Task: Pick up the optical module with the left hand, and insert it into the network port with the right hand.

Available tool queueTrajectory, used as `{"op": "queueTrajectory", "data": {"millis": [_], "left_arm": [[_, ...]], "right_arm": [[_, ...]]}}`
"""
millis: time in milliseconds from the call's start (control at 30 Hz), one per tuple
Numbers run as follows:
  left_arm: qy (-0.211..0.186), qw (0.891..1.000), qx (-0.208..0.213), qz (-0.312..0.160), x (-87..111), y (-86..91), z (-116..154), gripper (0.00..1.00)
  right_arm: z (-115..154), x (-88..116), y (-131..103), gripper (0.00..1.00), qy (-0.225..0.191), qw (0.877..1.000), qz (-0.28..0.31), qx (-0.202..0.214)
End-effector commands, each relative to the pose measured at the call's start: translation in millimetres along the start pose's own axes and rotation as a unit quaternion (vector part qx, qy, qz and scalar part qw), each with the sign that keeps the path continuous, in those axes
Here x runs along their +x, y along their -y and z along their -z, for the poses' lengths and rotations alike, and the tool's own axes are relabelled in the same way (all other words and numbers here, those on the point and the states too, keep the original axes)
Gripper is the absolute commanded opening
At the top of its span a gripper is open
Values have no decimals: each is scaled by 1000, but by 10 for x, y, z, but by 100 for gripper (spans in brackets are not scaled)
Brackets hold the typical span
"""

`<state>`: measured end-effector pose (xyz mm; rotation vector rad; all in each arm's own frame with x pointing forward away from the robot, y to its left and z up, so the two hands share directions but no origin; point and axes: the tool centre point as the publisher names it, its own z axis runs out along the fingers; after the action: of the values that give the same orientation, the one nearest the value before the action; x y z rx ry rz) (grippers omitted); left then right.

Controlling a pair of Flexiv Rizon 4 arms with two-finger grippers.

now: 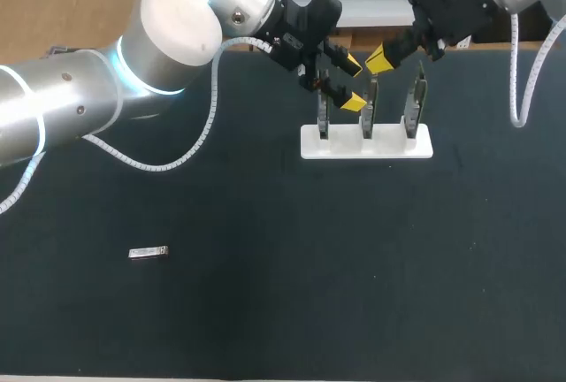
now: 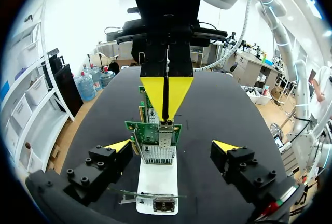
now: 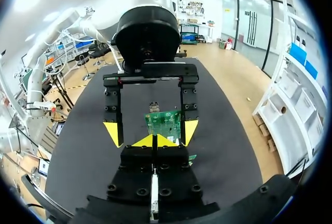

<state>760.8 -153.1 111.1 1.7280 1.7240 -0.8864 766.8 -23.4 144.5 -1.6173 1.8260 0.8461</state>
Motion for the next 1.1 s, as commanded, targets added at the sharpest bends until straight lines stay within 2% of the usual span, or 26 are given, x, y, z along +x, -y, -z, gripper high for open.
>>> {"op": "queueTrajectory", "data": {"millis": [33,400,600,900,1100], "left_arm": [[-1,1000,1,0,-3,-16,-1,100],[-1,1000,1,0,-3,-16,-1,100],[-1,1000,1,0,-3,-16,-1,100],[-1,1000,1,0,-3,-16,-1,100],[-1,1000,1,0,-3,-16,-1,100]], "right_arm": [[-32,39,-2,0,-1,1000,-3,-1],[-71,114,-2,0,5,1000,-25,-8],[-22,67,-15,0,12,1000,-22,-1],[362,-170,-23,0,67,998,-9,9],[688,-25,-14,0,95,995,-9,2]]}}
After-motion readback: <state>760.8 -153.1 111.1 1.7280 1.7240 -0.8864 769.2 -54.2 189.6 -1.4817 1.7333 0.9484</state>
